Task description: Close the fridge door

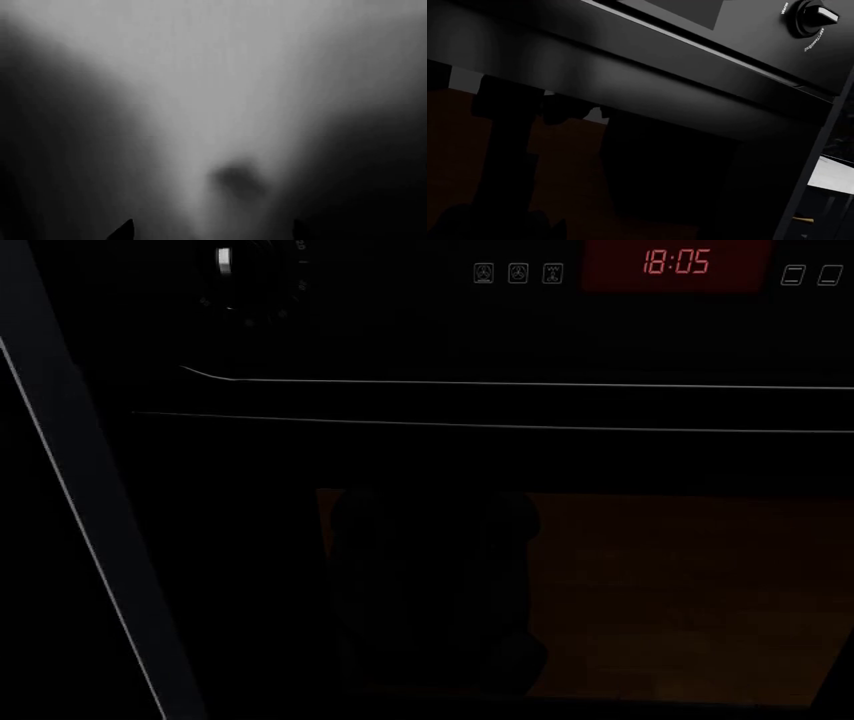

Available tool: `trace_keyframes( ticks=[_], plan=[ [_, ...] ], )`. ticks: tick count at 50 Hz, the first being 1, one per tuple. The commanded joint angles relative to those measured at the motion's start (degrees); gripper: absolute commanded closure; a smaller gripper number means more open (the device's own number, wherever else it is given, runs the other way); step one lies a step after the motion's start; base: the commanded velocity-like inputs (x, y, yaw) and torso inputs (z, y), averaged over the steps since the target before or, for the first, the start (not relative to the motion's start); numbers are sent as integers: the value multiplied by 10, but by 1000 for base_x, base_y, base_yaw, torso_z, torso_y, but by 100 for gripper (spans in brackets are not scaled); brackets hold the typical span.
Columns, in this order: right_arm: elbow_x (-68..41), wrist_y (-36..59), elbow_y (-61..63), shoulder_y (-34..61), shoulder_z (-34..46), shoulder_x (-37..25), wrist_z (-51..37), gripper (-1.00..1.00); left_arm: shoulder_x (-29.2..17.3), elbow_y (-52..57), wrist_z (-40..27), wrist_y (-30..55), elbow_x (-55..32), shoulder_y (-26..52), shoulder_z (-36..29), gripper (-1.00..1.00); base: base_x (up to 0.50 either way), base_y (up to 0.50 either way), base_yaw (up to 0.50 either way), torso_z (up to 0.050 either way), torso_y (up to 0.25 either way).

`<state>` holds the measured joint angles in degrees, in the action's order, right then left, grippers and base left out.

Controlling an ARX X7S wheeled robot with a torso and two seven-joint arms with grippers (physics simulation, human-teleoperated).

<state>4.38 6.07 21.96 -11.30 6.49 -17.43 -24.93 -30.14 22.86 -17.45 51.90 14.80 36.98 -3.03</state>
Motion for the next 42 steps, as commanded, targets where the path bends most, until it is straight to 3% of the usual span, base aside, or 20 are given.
trace_keyframes(
  ticks=[1, 9, 17, 23, 27, 33, 42],
  plan=[
    [-9, -28, 2, -30, -13, -5, -11, -100, -8, -121, 5, 37, 39, 155, -98, -100, 0, 0, 0, 0, 0],
    [-17, -46, 12, -68, -36, -8, -28, -100, 21, -249, 0, 1, 40, 242, -139, -100, 7, 2, 0, 0, 0],
    [-16, -38, 13, -63, -34, -9, -30, -100, 38, -303, 6, -19, 46, 296, -174, -100, 6, 3, -1, 2, 0],
    [-14, -30, 32, -72, -40, -9, -36, -100, 50, -399, 3, -94, 54, 337, -221, -100, 25, 7, -4, 5, 0],
    [-10, -32, 37, -83, -45, -7, -46, -100, 69, -458, -12, -133, 37, 366, -211, -100, 28, 10, -5, 6, 0],
    [-6, -12, 58, -86, -49, -9, -50, -100, 71, -475, 2, -178, 32, 370, -229, -100, 30, 11, -7, 5, 0],
    [-6, -12, 53, -80, -42, -10, -48, -100, 58, -410, 11, -144, 29, 349, -214, -100, 25, 12, -5, 4, 0]
  ],
)
